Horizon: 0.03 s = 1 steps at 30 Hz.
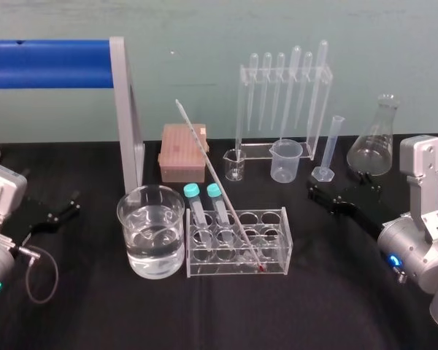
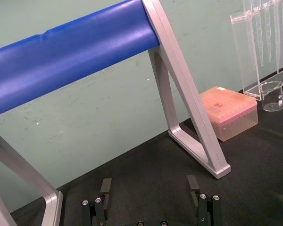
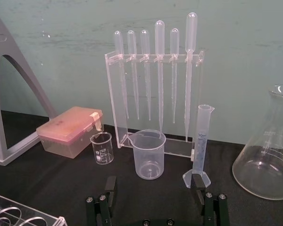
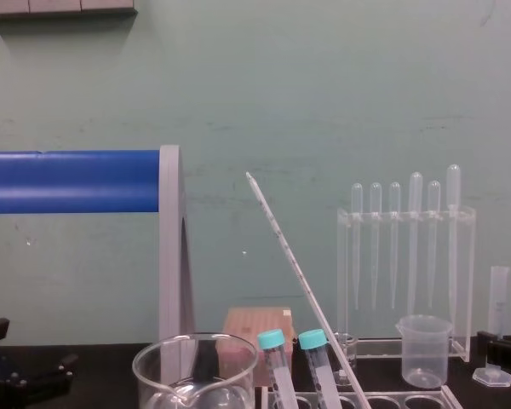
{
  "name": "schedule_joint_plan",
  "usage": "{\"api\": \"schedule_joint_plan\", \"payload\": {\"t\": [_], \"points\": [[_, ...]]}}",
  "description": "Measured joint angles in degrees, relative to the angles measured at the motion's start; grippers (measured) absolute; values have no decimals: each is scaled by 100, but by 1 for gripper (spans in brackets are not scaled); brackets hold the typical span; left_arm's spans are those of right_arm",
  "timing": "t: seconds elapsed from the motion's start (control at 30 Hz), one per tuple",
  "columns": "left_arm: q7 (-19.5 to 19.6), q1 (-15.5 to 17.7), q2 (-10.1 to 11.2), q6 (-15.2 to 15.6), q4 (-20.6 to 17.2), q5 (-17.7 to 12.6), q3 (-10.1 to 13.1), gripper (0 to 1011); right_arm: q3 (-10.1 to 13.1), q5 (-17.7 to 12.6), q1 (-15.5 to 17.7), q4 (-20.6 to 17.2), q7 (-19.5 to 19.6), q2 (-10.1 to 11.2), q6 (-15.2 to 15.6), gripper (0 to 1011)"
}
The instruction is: Hold the thermometer with one hand and immerse one end into the beaker, then reinsert it into the test tube rack.
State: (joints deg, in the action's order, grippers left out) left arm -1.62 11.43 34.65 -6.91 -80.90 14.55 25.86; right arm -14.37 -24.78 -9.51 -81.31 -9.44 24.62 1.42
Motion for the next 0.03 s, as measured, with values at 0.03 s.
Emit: {"api": "schedule_joint_plan", "payload": {"t": [0.03], "points": [[0,0,0,0,0,0,0,1008,0,0,0,-3,0,2,-4,1003]]}}
